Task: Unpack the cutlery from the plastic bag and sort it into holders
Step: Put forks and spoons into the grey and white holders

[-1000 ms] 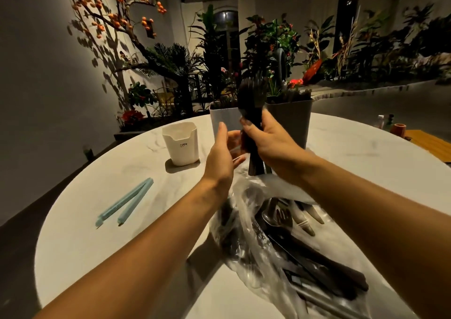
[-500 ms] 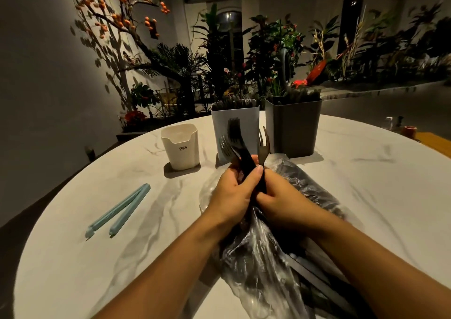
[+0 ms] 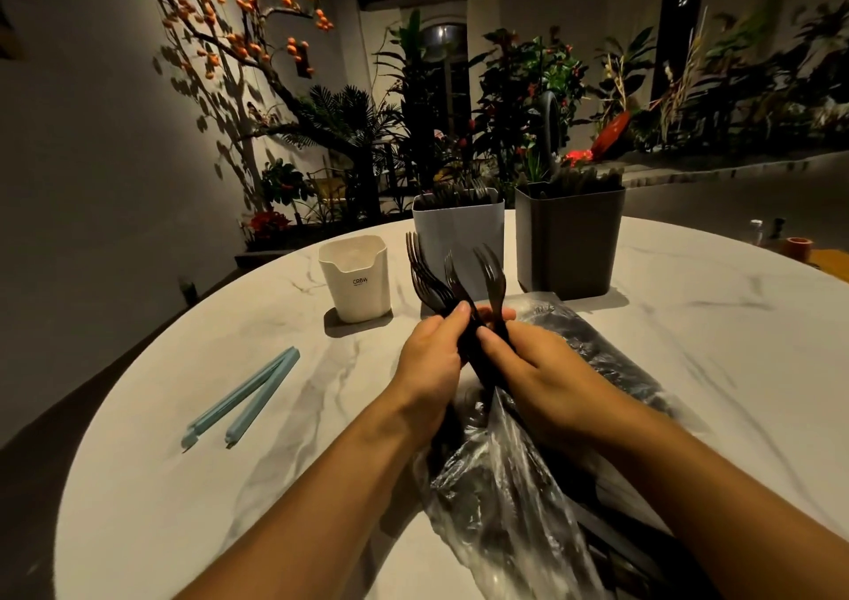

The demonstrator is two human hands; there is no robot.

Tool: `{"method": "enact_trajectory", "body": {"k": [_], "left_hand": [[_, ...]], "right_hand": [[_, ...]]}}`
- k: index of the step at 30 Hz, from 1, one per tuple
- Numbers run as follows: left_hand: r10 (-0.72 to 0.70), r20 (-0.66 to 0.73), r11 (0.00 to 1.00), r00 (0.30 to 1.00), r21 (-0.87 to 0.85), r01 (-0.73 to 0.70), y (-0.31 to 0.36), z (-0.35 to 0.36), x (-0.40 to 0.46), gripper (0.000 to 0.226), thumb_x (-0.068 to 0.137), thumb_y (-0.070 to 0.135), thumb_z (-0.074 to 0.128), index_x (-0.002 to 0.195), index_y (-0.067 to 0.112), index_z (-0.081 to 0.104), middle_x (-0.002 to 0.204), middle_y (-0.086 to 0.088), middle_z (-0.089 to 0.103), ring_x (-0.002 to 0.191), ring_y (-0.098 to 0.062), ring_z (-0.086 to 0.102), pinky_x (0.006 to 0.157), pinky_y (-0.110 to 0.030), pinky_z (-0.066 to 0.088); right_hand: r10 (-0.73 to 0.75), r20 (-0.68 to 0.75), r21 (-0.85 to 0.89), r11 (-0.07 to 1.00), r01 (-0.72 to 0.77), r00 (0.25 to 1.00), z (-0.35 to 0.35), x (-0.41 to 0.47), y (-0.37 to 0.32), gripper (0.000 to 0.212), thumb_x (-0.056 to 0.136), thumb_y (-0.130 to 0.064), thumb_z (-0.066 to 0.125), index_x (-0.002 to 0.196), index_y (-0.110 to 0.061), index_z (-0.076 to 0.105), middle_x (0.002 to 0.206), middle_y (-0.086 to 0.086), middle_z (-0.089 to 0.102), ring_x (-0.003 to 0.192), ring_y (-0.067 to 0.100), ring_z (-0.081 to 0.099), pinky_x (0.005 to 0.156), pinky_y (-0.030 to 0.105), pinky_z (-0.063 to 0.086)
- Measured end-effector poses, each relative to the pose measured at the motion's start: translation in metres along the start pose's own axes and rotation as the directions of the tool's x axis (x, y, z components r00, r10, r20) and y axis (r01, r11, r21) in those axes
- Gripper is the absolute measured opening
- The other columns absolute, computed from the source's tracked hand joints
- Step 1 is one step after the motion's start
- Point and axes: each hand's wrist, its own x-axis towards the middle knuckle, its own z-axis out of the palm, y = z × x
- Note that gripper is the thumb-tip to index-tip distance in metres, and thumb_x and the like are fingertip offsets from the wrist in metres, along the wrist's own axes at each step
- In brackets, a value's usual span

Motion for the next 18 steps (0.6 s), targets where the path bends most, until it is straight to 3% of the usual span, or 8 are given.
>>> {"method": "enact_trajectory", "body": {"k": [5,10,15,18], "left_hand": [[-0.05,0.066,0.996,0.997,-0.072,0.054,0.0014,-0.0011,-0.0001,0.041,0.108,0.024,0.037,0.121,-0.002,0.066,0.119,-0.02,0.071,0.117,-0.028,0.066,0.104,-0.036,0.05],[-0.055,0.048,0.998,0.997,-0.013,0.056,0.0003,-0.0004,-0.0005,0.037,0.108,0.027,0.038,0.12,0.008,0.068,0.118,-0.012,0.073,0.116,-0.022,0.066,0.104,-0.035,0.05],[-0.035,0.015,0.992,0.999,0.123,0.033,-0.0018,0.003,-0.0019,0.037,0.106,0.036,0.043,0.119,0.018,0.072,0.114,-0.006,0.074,0.116,-0.019,0.065,0.107,-0.041,0.049],[0.006,0.021,0.992,1.0,0.126,-0.009,-0.0004,0.0058,-0.005,0.032,0.106,0.032,0.043,0.111,0.02,0.073,0.105,0.002,0.076,0.102,-0.003,0.069,0.087,-0.02,0.054]], "right_hand": [[0.046,-0.04,0.103,0.994,-0.042,0.998,-0.004,0.0038,0.004,0.022,0.103,-0.031,0.048,0.1,-0.03,0.07,0.092,-0.003,0.074,0.087,0.01,0.07,0.088,0.044,0.056],[0.065,-0.064,0.183,0.982,-0.053,0.996,-0.0031,0.0023,0.0034,0.023,0.103,-0.03,0.048,0.098,-0.028,0.07,0.089,0.001,0.075,0.084,0.013,0.072,0.085,0.042,0.058],[-0.047,-0.177,-0.121,0.992,0.026,0.983,0.0021,0.0001,0.0034,0.027,0.104,-0.036,0.043,0.105,-0.025,0.068,0.09,-0.006,0.072,0.084,0.012,0.067,0.081,0.044,0.056],[-0.127,-0.178,-0.285,0.956,0.072,0.976,0.0016,-0.0005,-0.002,0.029,0.105,-0.036,0.037,0.1,-0.024,0.064,0.085,-0.007,0.067,0.077,0.009,0.062,0.076,0.041,0.053]]}}
